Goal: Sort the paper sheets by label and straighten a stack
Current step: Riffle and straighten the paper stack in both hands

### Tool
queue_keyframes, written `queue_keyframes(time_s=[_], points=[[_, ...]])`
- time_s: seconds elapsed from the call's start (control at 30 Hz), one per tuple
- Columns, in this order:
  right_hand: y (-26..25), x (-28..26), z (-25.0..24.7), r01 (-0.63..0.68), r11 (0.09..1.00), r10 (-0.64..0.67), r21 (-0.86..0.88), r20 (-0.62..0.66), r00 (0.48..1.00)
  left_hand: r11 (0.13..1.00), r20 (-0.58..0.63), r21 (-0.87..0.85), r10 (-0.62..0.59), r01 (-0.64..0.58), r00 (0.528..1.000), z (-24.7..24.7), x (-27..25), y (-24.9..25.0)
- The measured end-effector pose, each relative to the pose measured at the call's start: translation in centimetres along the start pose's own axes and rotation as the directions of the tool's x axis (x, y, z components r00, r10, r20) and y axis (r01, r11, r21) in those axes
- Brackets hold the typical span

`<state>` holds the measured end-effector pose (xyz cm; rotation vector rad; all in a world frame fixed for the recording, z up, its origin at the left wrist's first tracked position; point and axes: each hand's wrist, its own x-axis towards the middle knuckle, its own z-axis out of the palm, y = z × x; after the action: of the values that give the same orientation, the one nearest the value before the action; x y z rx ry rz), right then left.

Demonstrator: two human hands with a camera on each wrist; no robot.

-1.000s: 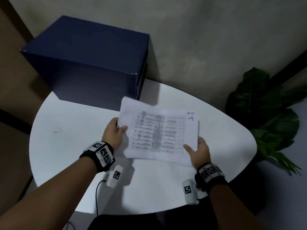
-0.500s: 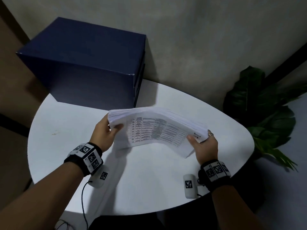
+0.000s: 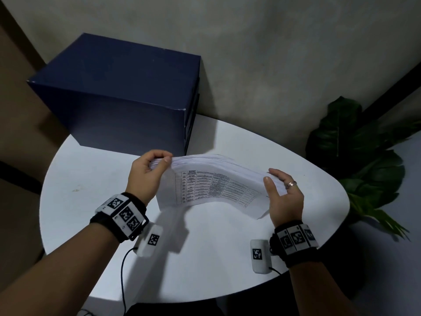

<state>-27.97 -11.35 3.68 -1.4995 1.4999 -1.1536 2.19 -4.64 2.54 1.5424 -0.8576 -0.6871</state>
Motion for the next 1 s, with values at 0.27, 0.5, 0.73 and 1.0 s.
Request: queue_keyframes(time_s=[0.27,0.5,0.73,1.0], points=[[-0.5,0.6,-1.2,0.150,0.961,-0.089,-0.233,0.251,0.964,0.832,0.331,0.456,0.170,-0.315,0.928,-1.2,0.9,1.6],[-2.4,1.1,-1.9,0.325,0.699,-0.016,-0.637,0.440,0.898,0.598,0.366,0.670,0.250,-0.440,0.897,-0.5,1.2,2.5],[0.5,1.7,-2.4,0.064,0.947,-0.013,-0.316,0.163,0.987,0.958,0.103,0.267,0.077,-0.102,0.992,-1.4,0.4,-0.3],[4.7,0.9,0.4,-0.217,0.966,0.211,0.140,0.060,0.976,0.986,0.066,0.088,-0.148,0.142,0.987,0.4,-1.8,-4.7]])
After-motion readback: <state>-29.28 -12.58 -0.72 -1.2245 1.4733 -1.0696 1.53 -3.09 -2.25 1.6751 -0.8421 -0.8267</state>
